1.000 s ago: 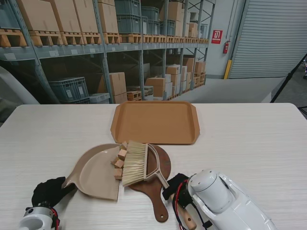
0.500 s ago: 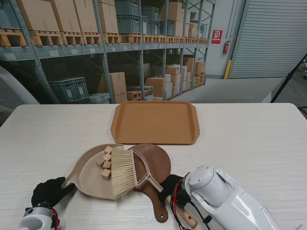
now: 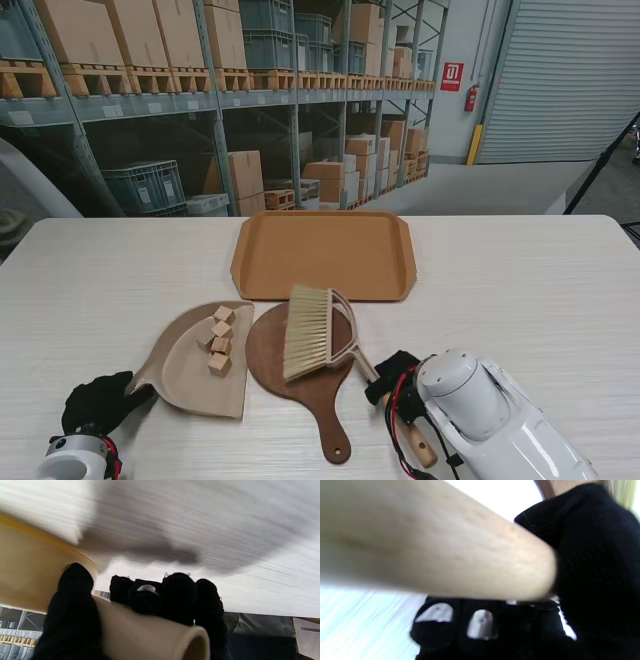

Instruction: Sweep wood blocks off a wooden cutting board into a dustpan and pour them into a container

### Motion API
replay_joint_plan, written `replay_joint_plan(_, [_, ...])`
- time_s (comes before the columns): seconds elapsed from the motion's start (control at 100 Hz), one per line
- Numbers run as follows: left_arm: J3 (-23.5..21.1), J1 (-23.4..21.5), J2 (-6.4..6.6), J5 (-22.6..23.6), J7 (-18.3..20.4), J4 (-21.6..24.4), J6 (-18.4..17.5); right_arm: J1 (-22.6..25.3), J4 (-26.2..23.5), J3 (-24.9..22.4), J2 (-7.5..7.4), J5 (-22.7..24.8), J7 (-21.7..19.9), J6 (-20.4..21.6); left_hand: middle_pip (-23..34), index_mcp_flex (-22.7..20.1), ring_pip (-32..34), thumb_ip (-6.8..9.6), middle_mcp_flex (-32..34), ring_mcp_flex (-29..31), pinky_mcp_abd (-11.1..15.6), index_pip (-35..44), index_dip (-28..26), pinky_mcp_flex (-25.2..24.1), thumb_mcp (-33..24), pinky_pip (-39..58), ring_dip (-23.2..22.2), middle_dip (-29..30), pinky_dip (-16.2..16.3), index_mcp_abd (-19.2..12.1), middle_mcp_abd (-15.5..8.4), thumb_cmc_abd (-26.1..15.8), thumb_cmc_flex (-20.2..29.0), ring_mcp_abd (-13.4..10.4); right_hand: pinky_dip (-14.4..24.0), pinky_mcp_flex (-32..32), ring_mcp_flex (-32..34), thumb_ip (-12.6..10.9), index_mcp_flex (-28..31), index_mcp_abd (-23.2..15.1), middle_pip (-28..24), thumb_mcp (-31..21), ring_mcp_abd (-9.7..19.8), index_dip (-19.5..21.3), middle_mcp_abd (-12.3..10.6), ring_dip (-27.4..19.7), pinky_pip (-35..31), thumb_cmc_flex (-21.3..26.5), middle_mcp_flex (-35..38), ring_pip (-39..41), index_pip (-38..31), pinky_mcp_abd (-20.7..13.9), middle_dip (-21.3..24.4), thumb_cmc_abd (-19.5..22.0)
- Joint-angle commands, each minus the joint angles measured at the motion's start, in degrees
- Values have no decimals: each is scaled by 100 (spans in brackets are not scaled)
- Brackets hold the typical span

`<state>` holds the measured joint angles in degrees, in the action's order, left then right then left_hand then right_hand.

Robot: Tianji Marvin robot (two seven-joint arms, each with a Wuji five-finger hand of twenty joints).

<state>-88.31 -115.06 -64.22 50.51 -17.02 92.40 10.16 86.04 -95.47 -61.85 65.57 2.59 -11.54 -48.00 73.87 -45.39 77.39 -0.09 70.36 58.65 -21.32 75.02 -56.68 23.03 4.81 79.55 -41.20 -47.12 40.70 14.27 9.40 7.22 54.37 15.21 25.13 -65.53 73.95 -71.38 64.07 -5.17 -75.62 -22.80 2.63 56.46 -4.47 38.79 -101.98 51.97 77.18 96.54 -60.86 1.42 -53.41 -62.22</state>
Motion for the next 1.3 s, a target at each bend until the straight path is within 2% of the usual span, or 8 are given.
replay_joint_plan(0.0, [-10, -46, -21, 12, 102, 56, 25, 157, -278, -172, -56, 94, 10, -114, 486, -610, 18, 13, 498, 311, -30, 332, 1, -63, -443, 86, -29, -155, 151, 79, -271, -986, 677, -359, -107, 52, -21, -332, 1196, -792, 473, -4716, 410, 348, 569, 16, -1770, 884, 538, 358, -1230, -1181, 277, 698])
replay_joint_plan(0.27, [-18, -43, -14, 17, 144, 67, 17, 585, -750, -987, -7, 528, 386, -383, 484, -610, 19, 13, 503, 315, -24, 332, 1, -58, -444, 90, -28, -154, 152, 79, -260, -985, 679, -365, -124, 59, -24, -324, 1196, -782, 479, -4715, 404, 348, 576, 6, -1772, 900, 537, 348, -1223, -1161, 277, 657])
replay_joint_plan(0.55, [-2, -28, -9, 15, 181, 68, 30, 719, -736, -1645, 77, 999, 779, -499, 482, -610, 19, 13, 504, 313, -25, 332, 1, -57, -443, 90, -28, -155, 152, 79, -261, -984, 677, -360, -134, 60, -24, -322, 1198, -755, 486, -4705, 368, 351, 610, -19, -1781, 918, 535, 351, -1225, -1151, 271, 623])
replay_joint_plan(0.86, [5, -13, -5, 18, 201, 65, 28, 497, -333, -2009, 333, 1278, 1539, -541, 481, -610, 20, 13, 509, 319, -29, 332, 1, -55, -444, 92, -27, -156, 153, 79, -257, -984, 680, -359, -142, 62, -27, -298, 1200, -734, 485, -4683, 351, 357, 627, -30, -1786, 954, 535, 356, -1227, -1142, 260, 546])
replay_joint_plan(1.11, [20, 4, 1, 26, 225, 50, 23, 193, 229, -2026, 489, 1421, 1946, -685, 481, -610, 19, 12, 509, 311, -32, 332, 1, -58, -442, 89, -27, -157, 152, 79, -257, -986, 675, -363, -144, 62, -27, -218, 1200, -743, 485, -4680, 349, 353, 628, -38, -1780, 969, 537, 347, -1224, -1135, 258, 487])
replay_joint_plan(1.29, [38, 15, 6, 27, 247, 46, 22, 21, 741, -2040, 696, 1346, 2365, -830, 481, -610, 20, 14, 509, 315, -32, 332, 1, -58, -446, 89, -27, -157, 153, 79, -257, -983, 682, -360, -170, 77, -30, -100, 1201, -730, 511, -4704, 337, 342, 629, -49, -1748, 985, 535, 333, -1219, -1114, 268, 395])
